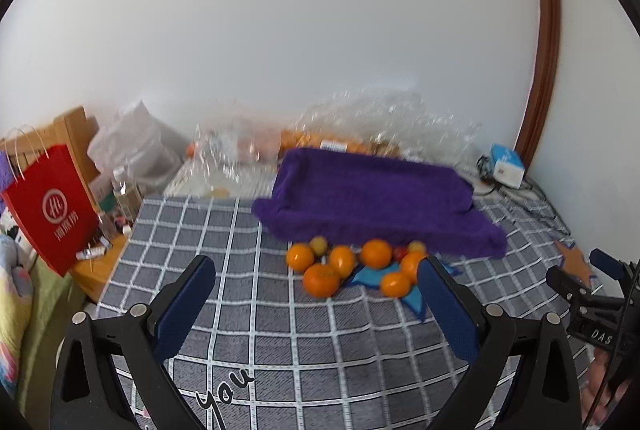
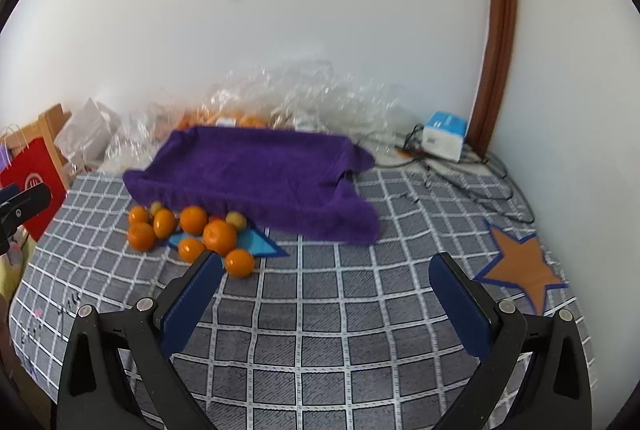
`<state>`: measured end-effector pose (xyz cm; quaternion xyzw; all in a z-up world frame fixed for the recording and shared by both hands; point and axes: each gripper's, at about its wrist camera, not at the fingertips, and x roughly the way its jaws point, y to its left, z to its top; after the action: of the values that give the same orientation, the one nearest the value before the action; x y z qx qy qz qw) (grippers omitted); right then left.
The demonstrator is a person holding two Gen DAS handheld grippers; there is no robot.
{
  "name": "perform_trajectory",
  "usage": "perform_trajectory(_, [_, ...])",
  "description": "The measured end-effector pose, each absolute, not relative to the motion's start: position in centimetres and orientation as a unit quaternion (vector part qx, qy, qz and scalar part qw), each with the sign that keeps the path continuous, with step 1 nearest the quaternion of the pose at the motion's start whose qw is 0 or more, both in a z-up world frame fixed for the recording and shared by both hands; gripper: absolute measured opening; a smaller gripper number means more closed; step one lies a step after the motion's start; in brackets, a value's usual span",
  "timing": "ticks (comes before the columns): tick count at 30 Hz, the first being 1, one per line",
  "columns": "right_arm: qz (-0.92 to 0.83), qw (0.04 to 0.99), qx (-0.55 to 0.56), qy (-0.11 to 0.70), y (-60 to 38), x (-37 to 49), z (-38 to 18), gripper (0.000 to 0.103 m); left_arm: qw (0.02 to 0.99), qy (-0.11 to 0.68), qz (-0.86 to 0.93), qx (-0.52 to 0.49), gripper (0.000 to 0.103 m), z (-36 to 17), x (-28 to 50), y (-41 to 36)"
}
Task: Organize fruits
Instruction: 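Grasp a small orange with the right tool while the left tool grasps a large orange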
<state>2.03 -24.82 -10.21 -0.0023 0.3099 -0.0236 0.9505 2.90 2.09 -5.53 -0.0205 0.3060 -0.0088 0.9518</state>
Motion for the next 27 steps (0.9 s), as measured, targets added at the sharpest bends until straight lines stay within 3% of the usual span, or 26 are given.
perform_trajectory(3, [-0.009,0.944,0.006,0.329,-24.7,3.7,-12.2,0.098,0.947,0.322,-0.003,-0.019,0.095,-7.5,3.8,2.8])
perform_trajectory(8, [0.023,0.934,0.012,0.355,-23.5,5.7,-15.2,0.081,0.934,0.357,-0.005,-0.025,0.079,-11.0,5.3,4.2])
perform_trajectory(13, [0.06,0.928,0.003,0.368,-21.4,7.6,-17.2,0.072,0.926,0.378,-0.001,-0.028,0.074,-13.4,6.6,5.5])
perform_trajectory(20, [0.083,0.915,-0.006,0.396,-19.3,10.7,-19.3,0.059,0.916,0.399,0.009,-0.028,0.072,-15.7,7.9,7.0])
perform_trajectory(24, [0.1,0.905,-0.005,0.413,-18.6,11.9,-20.4,0.058,0.911,0.411,-0.017,-0.035,0.071,-16.1,8.6,6.7])
perform_trajectory(27, [0.089,0.908,-0.022,0.408,-18.2,12.3,-20.6,0.044,0.908,0.414,-0.039,-0.049,0.071,-16.3,9.5,6.0])
